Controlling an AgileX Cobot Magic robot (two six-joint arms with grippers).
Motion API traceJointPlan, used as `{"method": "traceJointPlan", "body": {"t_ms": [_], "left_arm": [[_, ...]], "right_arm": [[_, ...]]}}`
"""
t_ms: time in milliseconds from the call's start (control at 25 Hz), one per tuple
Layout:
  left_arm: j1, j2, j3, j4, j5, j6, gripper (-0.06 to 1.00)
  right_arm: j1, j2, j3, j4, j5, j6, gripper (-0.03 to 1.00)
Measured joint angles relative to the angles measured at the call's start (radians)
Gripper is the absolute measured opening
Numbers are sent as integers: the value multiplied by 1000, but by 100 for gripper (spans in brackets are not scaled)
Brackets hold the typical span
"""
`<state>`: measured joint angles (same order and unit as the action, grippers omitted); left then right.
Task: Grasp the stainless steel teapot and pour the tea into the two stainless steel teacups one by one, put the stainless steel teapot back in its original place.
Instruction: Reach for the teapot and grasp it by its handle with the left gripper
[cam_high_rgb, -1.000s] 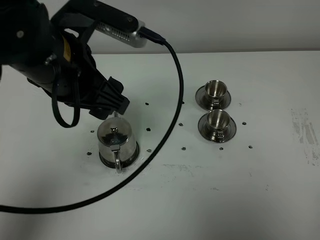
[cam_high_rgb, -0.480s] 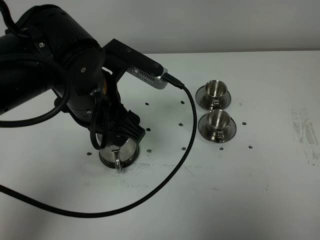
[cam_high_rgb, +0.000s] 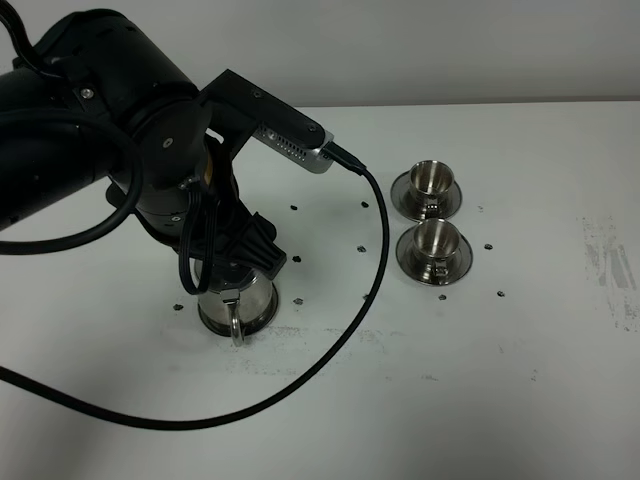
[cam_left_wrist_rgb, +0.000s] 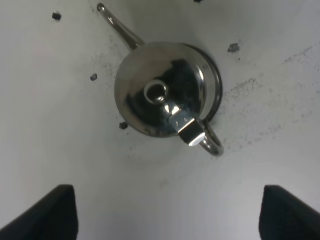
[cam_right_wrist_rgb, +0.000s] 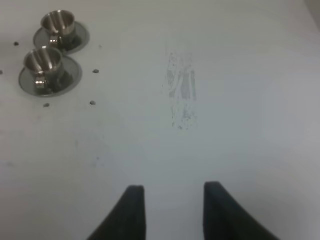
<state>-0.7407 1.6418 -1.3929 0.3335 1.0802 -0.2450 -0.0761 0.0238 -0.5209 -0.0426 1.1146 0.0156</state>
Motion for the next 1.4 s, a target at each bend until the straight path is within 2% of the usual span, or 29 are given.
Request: {"method": "traceJointPlan", "body": {"t_ms": [240,480,600,800,960,1200,1400], "left_arm": [[0,0,0,-25,-20,-1,72],[0,0,0,-173,-18,-6,72],[-6,2,0,-224,-15,-44,72],[-73,22,0,-151,40,-179,72],[-124,53,12,-101,44,-236,72],[-140,75,174,-105,-170,-264,72],[-140,76,322,-103,-405,-283,72]], "right_arm": [[0,0,0,0,0,0,30],[0,-1,0,0,0,0,29],[0,-1,0,0,0,0,29],[0,-1,0,0,0,0,29],[0,-1,0,0,0,0,29],[0,-1,0,0,0,0,29],[0,-1,0,0,0,0,29]]}}
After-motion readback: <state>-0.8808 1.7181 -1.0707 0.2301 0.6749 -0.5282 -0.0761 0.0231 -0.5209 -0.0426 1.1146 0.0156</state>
